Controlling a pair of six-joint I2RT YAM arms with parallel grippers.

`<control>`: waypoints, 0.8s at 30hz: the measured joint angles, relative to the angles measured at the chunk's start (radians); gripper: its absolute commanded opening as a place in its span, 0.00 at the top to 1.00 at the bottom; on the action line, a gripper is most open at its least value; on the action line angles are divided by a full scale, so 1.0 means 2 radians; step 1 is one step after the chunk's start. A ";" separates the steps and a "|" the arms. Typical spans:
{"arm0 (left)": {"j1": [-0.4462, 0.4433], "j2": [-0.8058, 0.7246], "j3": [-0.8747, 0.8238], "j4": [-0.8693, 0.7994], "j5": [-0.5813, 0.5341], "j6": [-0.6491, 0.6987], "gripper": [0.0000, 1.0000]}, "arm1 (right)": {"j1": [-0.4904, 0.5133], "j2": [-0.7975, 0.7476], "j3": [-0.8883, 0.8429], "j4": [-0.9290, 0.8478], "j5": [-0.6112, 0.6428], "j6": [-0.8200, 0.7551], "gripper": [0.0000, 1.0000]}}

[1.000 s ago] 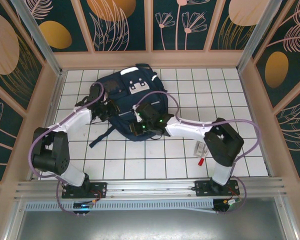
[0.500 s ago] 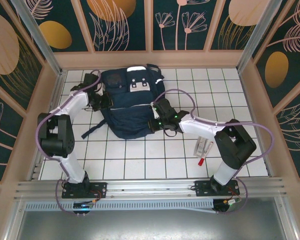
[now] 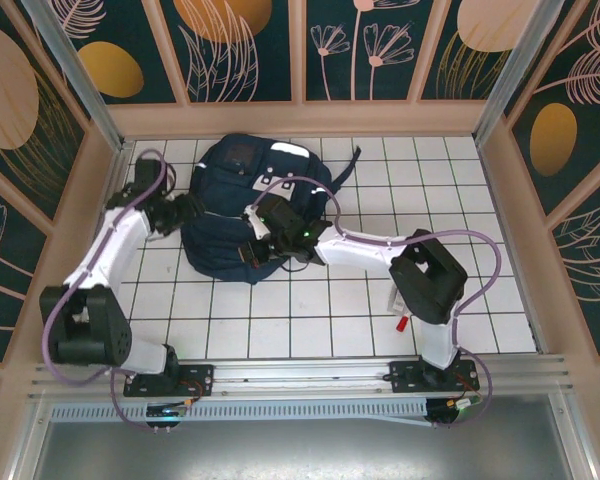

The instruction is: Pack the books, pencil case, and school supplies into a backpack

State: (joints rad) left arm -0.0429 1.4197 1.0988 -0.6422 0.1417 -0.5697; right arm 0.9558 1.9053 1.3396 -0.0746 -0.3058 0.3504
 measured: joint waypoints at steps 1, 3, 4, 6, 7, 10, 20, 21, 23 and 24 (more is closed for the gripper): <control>-0.006 -0.012 -0.021 -0.001 0.004 -0.011 0.40 | 0.000 0.002 0.002 0.003 -0.003 0.000 1.00; -0.020 -0.031 -0.064 0.007 0.014 -0.039 0.38 | 0.000 0.005 0.004 0.009 -0.010 0.000 1.00; -0.026 -0.038 -0.083 0.014 0.019 -0.055 0.37 | 0.000 0.006 0.004 0.010 -0.012 0.000 1.00; -0.032 -0.050 -0.116 0.033 0.026 -0.089 0.36 | 0.001 0.007 0.004 0.012 -0.017 0.000 1.00; -0.033 -0.053 -0.127 0.043 0.030 -0.105 0.36 | 0.001 0.007 0.004 0.012 -0.018 0.000 1.00; -0.034 -0.058 -0.153 0.083 0.043 -0.153 0.36 | 0.002 0.011 0.004 0.013 -0.018 0.000 1.00; -0.036 -0.034 -0.148 0.124 0.018 -0.208 0.77 | 0.024 0.013 0.004 0.028 -0.005 -0.002 1.00; -0.037 -0.031 -0.147 0.125 0.014 -0.208 0.84 | 0.025 0.013 0.004 0.028 0.000 -0.002 1.00; -0.037 -0.021 -0.141 0.124 0.003 -0.205 0.99 | 0.028 0.013 0.006 0.017 0.018 -0.002 1.00; -0.038 -0.016 -0.137 0.121 -0.002 -0.200 1.00 | 0.029 0.013 0.006 0.012 0.028 -0.002 1.00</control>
State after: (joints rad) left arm -0.1188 1.3880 0.8249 -0.4000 0.1387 -0.9707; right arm 1.0138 1.9320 1.3518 -0.0505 -0.2504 0.3454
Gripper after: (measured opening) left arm 0.047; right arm 0.038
